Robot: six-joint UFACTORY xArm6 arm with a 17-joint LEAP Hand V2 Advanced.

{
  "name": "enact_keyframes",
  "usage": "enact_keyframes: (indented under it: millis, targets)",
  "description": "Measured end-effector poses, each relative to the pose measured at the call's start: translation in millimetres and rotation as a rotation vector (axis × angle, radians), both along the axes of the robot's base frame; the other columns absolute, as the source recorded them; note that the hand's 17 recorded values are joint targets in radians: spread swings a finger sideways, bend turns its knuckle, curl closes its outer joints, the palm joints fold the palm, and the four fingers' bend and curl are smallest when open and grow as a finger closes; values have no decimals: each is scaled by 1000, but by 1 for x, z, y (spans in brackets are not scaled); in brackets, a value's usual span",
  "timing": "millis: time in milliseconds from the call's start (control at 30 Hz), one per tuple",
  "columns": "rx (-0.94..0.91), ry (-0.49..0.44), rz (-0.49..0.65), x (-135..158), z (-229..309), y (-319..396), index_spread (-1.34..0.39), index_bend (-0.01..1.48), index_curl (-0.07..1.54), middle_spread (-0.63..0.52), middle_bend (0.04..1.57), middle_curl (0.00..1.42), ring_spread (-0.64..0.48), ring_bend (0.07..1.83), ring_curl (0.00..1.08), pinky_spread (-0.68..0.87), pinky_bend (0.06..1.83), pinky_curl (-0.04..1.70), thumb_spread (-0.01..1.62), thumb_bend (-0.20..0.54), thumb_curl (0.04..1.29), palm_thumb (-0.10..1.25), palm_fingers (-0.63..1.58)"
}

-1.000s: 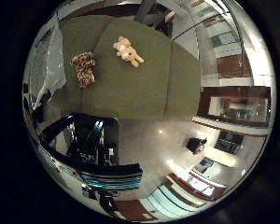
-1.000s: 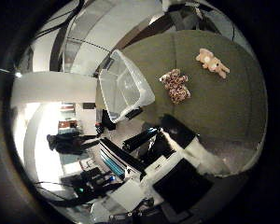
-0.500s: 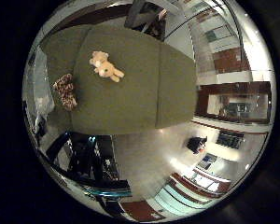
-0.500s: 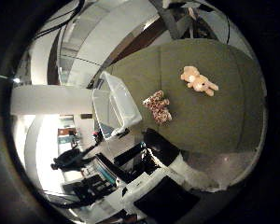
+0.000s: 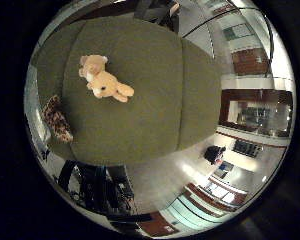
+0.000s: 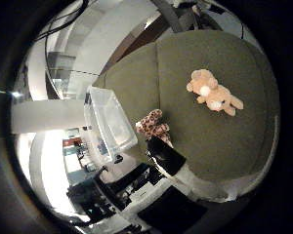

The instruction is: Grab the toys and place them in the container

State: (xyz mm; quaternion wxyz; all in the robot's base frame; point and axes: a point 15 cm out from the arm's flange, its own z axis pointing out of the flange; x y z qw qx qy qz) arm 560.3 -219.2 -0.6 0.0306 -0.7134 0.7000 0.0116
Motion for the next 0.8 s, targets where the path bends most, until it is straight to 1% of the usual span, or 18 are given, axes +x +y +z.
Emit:
enact_keyframes:
  millis: [200, 367, 500, 800]
  targets:
    - [-13, -25, -41, 31, -39, -15, -208, 166, 301, 107, 192, 311, 193, 264, 268, 337, 511, 121, 1093, -22, 285, 515, 126]
    - [-9, -1, -78, 21, -70, -31, -195, 168, 300, 121, 197, 316, 196, 267, 267, 338, 512, 119, 1084, -23, 288, 516, 125]
    - [-15, -13, -101, 21, -79, -37, -183, 173, 305, 142, 186, 312, 205, 264, 264, 339, 516, 118, 1073, -24, 289, 514, 115]
    - [-3, 18, -113, 8, -118, -26, -162, 176, 312, 184, 194, 309, 212, 261, 259, 345, 502, 115, 1066, -26, 291, 507, 114]
